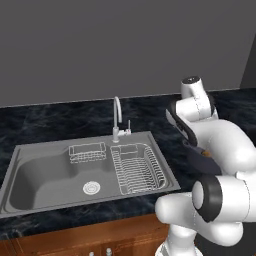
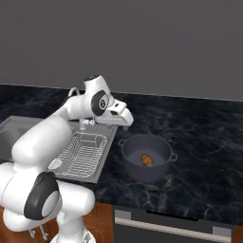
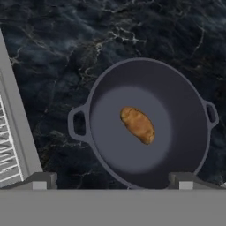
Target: Dump the potato from the pot into the sink. Then turn on the water and wash the potato. Then turn off the water and put the potato back in the pot.
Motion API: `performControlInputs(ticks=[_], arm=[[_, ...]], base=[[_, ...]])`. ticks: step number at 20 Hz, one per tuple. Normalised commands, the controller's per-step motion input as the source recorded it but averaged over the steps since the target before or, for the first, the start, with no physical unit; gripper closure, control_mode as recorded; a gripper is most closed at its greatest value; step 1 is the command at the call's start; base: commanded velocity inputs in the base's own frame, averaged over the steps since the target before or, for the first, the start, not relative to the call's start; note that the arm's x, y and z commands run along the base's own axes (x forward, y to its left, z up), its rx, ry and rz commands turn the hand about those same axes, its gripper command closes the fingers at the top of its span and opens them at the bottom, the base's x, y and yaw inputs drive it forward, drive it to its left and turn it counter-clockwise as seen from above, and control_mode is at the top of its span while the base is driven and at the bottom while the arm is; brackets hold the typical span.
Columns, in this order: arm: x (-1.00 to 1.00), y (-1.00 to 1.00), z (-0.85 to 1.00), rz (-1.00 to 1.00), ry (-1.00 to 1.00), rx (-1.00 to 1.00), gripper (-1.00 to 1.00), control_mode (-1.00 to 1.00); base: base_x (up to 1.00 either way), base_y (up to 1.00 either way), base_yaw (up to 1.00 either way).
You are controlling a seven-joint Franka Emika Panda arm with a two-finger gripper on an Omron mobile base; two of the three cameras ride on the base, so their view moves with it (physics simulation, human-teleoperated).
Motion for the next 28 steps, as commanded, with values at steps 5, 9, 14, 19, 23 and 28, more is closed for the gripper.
performControlInputs(ticks=[5,9,14,19,23,28], arm=[[0.00,0.06,-0.24,0.00,0.06,0.00,-1.00,-1.00],[0.00,0.00,-0.37,0.00,0.08,0.03,-1.00,-1.00],[0.00,0.00,-0.43,0.01,0.10,0.06,-1.00,-1.00],[0.03,0.00,-0.24,0.00,0.06,0.03,-1.00,-1.00],[0.00,0.00,-0.14,0.00,0.01,0.00,-1.00,-1.00],[0.07,0.00,-0.15,0.00,0.01,0.00,-1.00,-1.00]], base=[[0.00,0.00,0.00],[0.00,0.00,0.00],[0.00,0.00,0.00],[0.00,0.00,0.00],[0.00,0.00,0.00],[0.00,0.00,0.00]])
